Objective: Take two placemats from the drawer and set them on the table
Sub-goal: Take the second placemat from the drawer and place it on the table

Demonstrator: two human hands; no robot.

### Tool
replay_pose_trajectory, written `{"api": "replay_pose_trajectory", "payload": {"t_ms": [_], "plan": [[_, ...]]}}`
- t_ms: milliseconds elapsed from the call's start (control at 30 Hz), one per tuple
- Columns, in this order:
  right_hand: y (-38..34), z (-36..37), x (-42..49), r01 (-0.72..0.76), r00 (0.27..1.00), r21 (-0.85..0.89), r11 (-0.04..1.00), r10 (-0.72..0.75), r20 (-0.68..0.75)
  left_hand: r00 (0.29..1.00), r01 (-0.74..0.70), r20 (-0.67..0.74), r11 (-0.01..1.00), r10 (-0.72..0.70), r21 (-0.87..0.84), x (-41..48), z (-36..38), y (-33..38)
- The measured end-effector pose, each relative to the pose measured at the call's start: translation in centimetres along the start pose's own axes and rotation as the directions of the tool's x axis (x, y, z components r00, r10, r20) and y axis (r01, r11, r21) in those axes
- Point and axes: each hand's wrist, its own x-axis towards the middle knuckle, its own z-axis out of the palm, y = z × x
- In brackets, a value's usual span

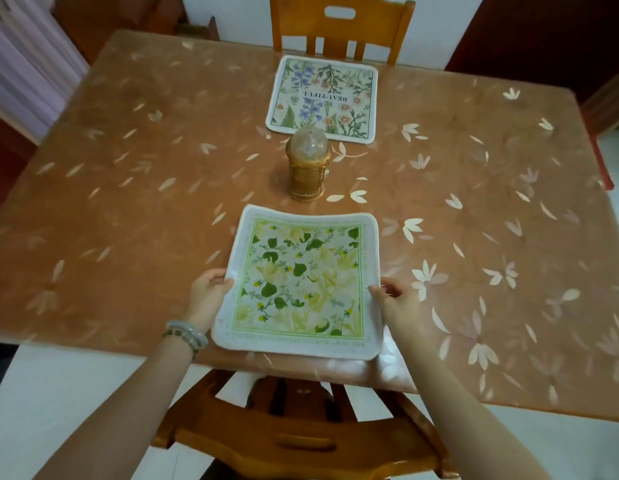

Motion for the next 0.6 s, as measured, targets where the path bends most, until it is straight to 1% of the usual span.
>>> {"api": "replay_pose_trajectory", "payload": {"t_ms": [100, 167, 333, 400, 500, 600], "plan": [[0.7, 0.2, 0.9, -0.027, 0.999, -0.059, 0.998, 0.025, -0.042, 0.999, -0.032, 0.033, 0.988, 0.028, 0.149, 1.9, 0.6, -1.4], [1.1, 0.1, 1.4, -0.056, 0.997, -0.103, 0.993, 0.050, -0.061, 0.998, -0.063, 0.019, 0.964, 0.060, 0.257, 3.6, 0.8, -2.8], [2.0, 0.2, 1.5, -0.133, 0.990, -0.218, 0.967, 0.117, -0.081, 0.991, -0.110, -0.020, 0.884, 0.133, 0.455, 2.5, 2.0, -1.6], [2.4, 0.3, 1.2, -0.138, 0.988, -0.226, 0.964, 0.117, -0.105, 0.988, -0.119, -0.031, 0.871, 0.152, 0.477, 2.0, 2.4, -1.7], [2.8, 0.3, 0.7, -0.114, 0.990, -0.258, 0.959, 0.088, -0.109, 0.987, -0.133, -0.031, 0.905, 0.159, 0.404, 1.2, 2.6, -1.8], [3.3, 0.3, 0.3, -0.105, 0.990, -0.276, 0.955, 0.073, -0.124, 0.986, -0.153, -0.008, 0.917, 0.168, 0.368, 0.7, 2.5, -2.0]]}}
